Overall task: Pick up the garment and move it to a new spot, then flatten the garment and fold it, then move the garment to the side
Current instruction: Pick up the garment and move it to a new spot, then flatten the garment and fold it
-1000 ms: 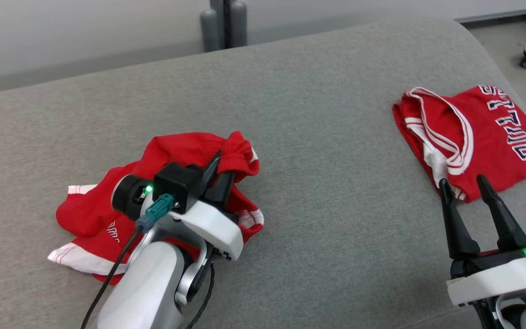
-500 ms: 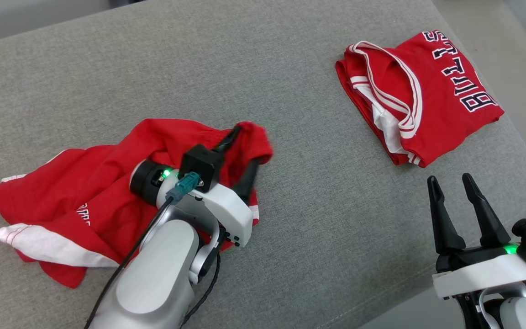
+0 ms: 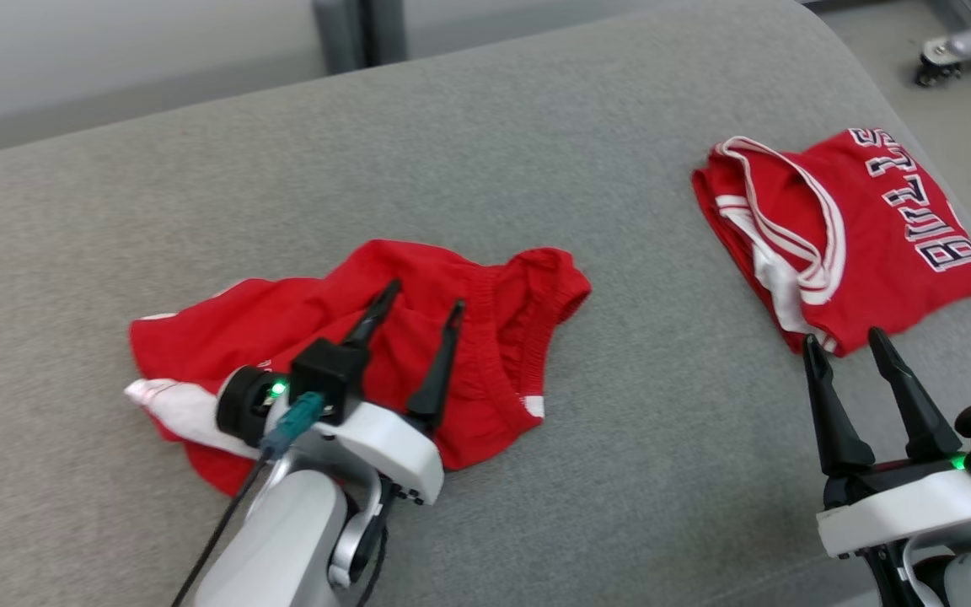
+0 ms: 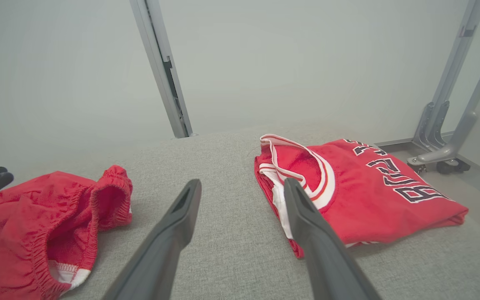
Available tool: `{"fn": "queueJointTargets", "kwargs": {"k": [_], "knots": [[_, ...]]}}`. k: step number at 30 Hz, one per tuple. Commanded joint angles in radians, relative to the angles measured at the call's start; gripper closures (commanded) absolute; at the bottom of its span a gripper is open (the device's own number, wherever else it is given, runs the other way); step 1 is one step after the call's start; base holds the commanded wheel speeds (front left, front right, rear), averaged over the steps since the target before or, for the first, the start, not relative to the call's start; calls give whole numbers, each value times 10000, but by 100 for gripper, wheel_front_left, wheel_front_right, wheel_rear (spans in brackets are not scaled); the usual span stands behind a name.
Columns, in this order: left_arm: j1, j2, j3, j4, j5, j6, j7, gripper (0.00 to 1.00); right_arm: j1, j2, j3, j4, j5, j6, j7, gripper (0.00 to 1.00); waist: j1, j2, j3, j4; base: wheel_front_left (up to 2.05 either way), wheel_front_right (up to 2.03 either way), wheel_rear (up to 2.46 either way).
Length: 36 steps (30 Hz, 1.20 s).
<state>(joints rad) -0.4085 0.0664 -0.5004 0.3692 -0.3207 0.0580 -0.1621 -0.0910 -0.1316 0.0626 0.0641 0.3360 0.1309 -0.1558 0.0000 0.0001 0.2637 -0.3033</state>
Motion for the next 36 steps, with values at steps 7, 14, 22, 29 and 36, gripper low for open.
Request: {"fn": "queueJointTargets", "kwargs": {"k": [7,14,22,29,36], "knots": [[905,535,945,-715,-494,619,-542,0,465,-205,-252,-271,-220,-2,443,0,0,-1,-1095,1280,0,0,0],[2310,1403,2261,-1520,-1135,1071,-803,0,1019,-235,-444,-584,-395,-2,873,0,0,-1,-1858,2081,0,0,0],[3693,1975,2788,-2275,-1512,1020,-815,0,1464,-300,-428,-738,-448,-2,1241,0,0,-1,-2386,2345,0,0,0],[4727,2239,2725,-2934,-1438,1302,-599,0,1886,-363,-442,-886,-528,-2,1465,0,0,-1,-2836,2321,0,0,0],[5056,2303,2533,-3223,-1247,1503,-344,0,2207,-333,-513,-1249,-685,-2,1688,0,0,-1,-3018,2307,0,0,0]]}}
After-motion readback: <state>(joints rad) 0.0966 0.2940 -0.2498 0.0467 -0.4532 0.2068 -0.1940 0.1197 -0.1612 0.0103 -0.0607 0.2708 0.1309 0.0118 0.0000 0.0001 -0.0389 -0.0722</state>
